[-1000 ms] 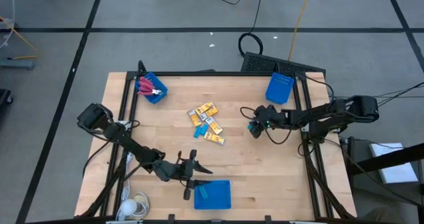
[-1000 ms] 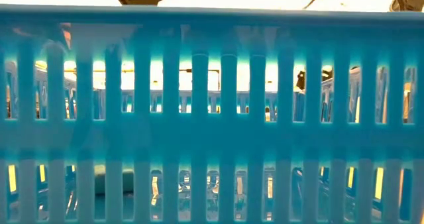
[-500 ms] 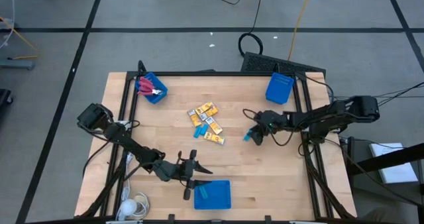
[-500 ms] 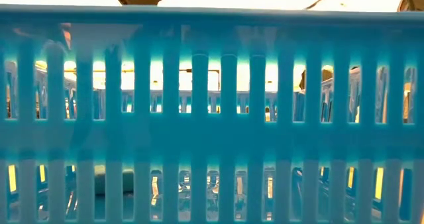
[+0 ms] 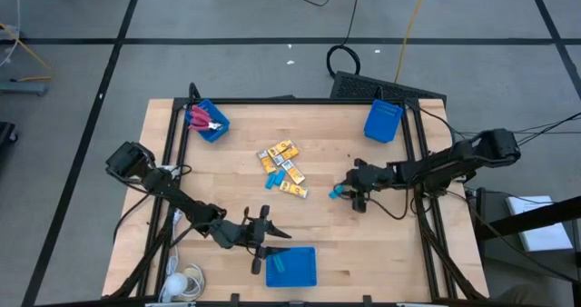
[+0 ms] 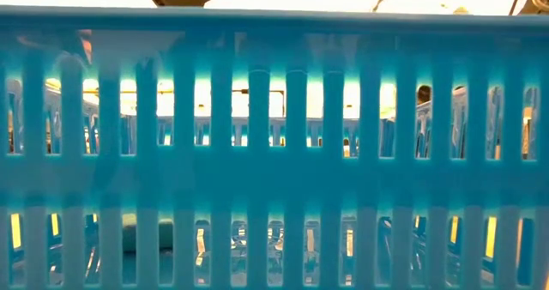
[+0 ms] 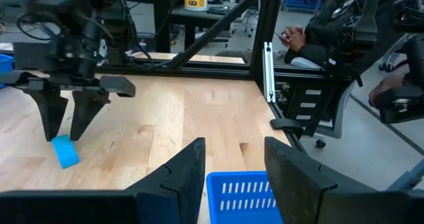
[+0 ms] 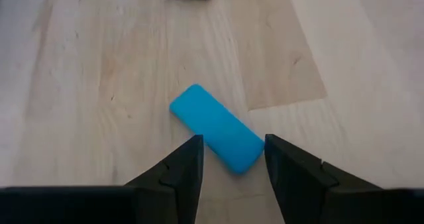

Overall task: Pick & Place School Supplies
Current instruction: Put the blue eraser into the bottom blue bin

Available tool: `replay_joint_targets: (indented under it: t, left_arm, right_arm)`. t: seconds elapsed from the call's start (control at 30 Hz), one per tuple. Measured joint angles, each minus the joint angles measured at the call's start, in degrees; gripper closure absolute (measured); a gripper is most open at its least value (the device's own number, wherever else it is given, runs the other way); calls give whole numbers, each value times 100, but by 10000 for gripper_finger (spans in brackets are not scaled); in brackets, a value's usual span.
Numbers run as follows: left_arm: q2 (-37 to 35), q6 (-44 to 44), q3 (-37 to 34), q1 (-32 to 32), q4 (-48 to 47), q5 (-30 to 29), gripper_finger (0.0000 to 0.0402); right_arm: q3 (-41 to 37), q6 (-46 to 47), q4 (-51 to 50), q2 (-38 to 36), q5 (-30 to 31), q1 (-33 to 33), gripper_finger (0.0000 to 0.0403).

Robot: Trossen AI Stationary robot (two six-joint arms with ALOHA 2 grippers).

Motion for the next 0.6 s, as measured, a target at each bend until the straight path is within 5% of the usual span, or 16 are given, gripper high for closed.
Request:
replay_joint_targets:
  t: [0.6]
  left_arm:
    - [0, 6, 2, 0, -69, 0, 243]
  right_arm:
    - [17, -976, 1282, 1139, 340, 201, 257]
